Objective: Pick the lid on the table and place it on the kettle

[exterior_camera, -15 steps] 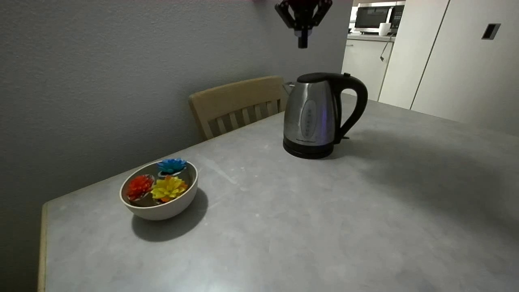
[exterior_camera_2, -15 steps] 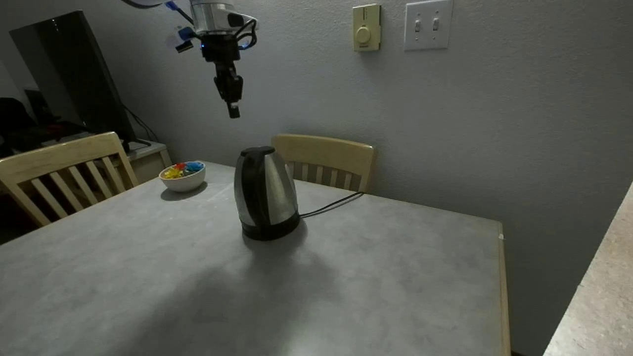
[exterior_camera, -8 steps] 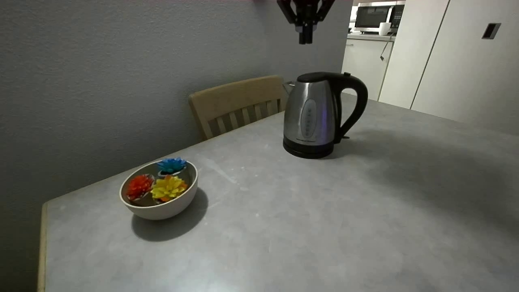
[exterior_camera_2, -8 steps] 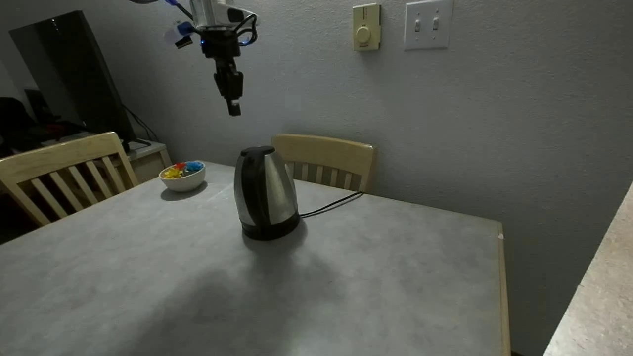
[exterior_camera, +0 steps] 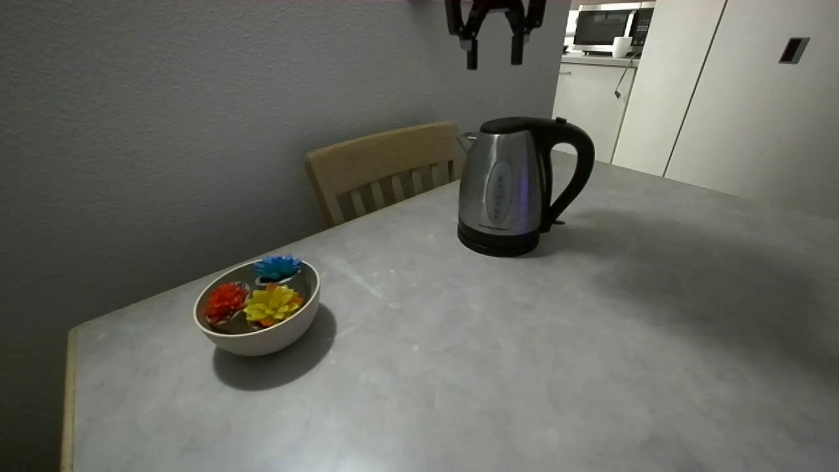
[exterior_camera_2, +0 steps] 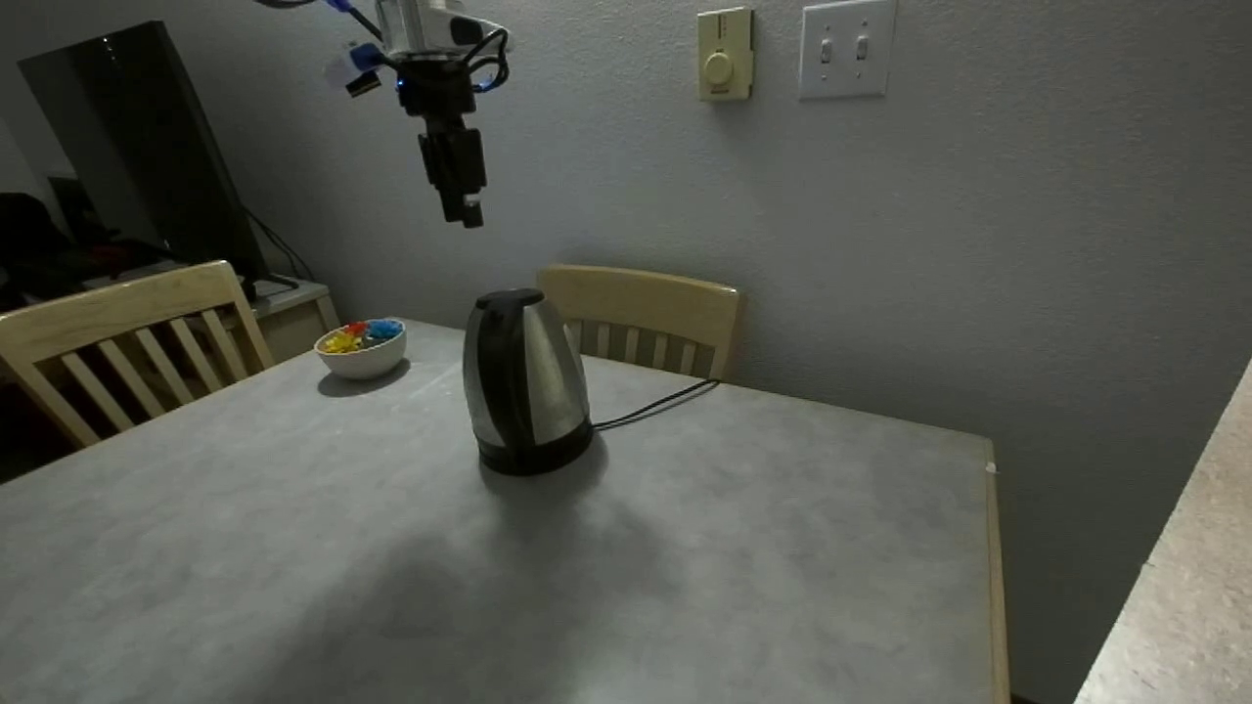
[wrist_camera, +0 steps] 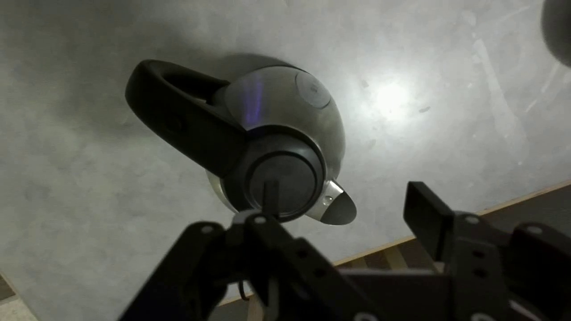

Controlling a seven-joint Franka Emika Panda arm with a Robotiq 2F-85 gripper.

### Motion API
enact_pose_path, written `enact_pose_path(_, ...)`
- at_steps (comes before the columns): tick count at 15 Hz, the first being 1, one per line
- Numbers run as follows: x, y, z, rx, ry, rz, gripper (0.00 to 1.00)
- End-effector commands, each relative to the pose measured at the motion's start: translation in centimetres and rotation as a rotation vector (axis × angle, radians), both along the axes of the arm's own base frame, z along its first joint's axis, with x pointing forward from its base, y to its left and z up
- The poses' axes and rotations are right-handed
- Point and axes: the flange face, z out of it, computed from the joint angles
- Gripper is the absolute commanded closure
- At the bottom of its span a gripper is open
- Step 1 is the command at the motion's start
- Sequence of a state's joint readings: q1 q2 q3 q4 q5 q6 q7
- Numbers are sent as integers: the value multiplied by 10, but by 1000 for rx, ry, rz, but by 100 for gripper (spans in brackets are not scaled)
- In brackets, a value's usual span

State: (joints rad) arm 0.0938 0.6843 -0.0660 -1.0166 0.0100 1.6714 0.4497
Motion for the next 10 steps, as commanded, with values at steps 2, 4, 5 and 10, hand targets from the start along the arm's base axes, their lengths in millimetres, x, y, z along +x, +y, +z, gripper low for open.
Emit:
enact_pose_path(2, -4, 1, -9, 60, 18, -32, 0)
enact_pose_path(4, -4, 4, -23, 102, 48, -60, 0)
enact_pose_path(5, -7, 5, -29, 111, 78, -61, 0)
enact_pose_path(10, -3, 8, -30, 88, 61, -50, 0)
